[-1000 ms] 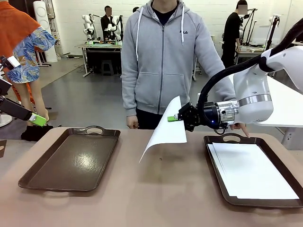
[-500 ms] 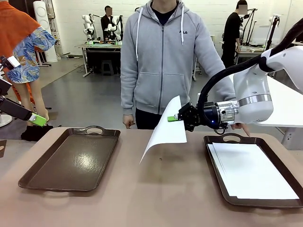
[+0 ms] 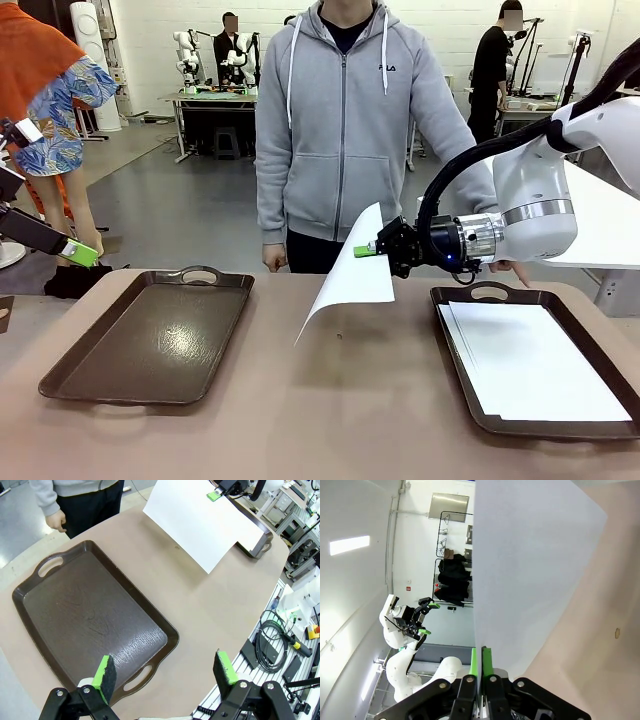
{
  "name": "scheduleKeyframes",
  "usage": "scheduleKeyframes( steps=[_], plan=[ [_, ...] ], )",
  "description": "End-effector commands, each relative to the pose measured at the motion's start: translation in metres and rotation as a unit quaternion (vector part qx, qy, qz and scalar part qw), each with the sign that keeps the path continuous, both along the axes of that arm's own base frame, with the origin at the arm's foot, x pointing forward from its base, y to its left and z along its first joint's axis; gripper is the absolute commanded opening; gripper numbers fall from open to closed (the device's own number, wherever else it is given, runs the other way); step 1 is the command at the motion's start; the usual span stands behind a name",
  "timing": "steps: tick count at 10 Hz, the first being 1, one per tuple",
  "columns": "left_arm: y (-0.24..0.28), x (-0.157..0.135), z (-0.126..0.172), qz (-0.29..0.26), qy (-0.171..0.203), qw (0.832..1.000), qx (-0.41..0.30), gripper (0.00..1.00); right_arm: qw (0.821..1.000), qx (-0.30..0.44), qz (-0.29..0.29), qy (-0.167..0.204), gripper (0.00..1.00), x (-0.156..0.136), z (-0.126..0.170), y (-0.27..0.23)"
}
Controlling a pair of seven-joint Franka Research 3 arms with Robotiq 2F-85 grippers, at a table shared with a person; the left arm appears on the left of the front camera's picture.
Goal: Sort the A4 documents.
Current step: Place the A4 Paper in the designated Handle tray.
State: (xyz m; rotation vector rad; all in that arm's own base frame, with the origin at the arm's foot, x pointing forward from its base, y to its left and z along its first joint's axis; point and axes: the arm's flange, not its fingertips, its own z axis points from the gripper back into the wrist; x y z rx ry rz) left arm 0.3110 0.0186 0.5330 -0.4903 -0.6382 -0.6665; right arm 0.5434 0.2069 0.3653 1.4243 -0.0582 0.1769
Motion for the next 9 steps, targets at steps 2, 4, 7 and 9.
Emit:
scheduleKeyframes(
  steps=[2, 4, 7, 9],
  plan=[
    [0.002, 0.001, -0.001, -0.008, -0.003, 1.0, -0.007, 1.0, 0.999, -0.008, 0.038, -0.025, 0.01, -0.017, 0.007, -0.017],
    [0.002, 0.001, -0.001, -0.008, -0.003, 1.0, -0.007, 1.0, 0.994, -0.054, 0.079, -0.057, 0.01, -0.032, 0.017, -0.067],
    [0.002, 0.001, -0.001, -0.008, -0.003, 1.0, -0.007, 1.0, 0.99, -0.1, 0.076, -0.067, 0.01, -0.05, 0.024, -0.136],
    [0.002, 0.001, -0.001, -0.008, -0.003, 1.0, -0.007, 1.0, 0.989, -0.13, 0.05, -0.05, 0.01, -0.054, 0.017, -0.18]
  ],
)
